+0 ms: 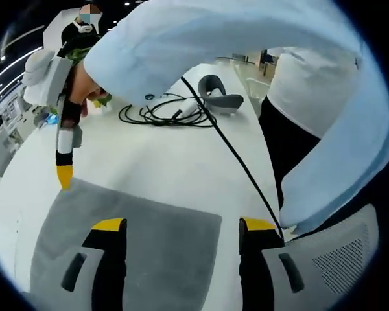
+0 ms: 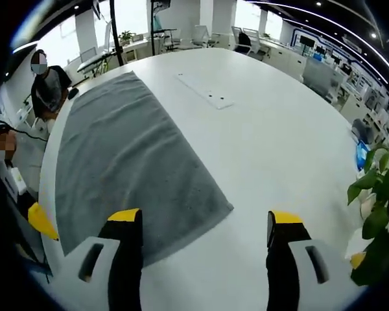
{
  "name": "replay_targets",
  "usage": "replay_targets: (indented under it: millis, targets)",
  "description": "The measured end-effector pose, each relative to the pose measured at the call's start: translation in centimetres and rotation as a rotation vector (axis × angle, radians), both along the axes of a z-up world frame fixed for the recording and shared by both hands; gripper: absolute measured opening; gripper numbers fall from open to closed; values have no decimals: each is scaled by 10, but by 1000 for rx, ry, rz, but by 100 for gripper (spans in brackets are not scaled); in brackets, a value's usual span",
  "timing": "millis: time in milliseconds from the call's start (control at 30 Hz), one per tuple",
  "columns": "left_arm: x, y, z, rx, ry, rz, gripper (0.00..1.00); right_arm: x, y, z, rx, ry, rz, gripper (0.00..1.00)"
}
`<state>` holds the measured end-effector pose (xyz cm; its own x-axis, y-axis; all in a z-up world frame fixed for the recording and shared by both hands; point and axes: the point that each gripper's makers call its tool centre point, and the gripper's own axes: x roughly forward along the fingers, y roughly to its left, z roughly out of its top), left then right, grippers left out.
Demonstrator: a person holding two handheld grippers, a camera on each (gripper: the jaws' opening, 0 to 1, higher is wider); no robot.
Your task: Fold the towel on the table until its edges align and the towel forms a compact rectangular stack.
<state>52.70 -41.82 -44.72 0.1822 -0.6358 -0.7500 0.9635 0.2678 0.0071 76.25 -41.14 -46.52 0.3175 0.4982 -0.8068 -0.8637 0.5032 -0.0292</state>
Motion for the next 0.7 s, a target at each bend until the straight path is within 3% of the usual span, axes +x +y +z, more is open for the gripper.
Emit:
replay_targets:
  millis: [300,500,700]
  targets:
    - [-8,-21,-15,34,12,-47,68,-3,-3,-16,-31,31,21,77]
    - [-16,-24,-31,88,24,-76,65,0,-2,-20,-32,40,29,76]
    - [-24,-30,-35,91,26,-90,65,3,0,-23,-40,44,48,73]
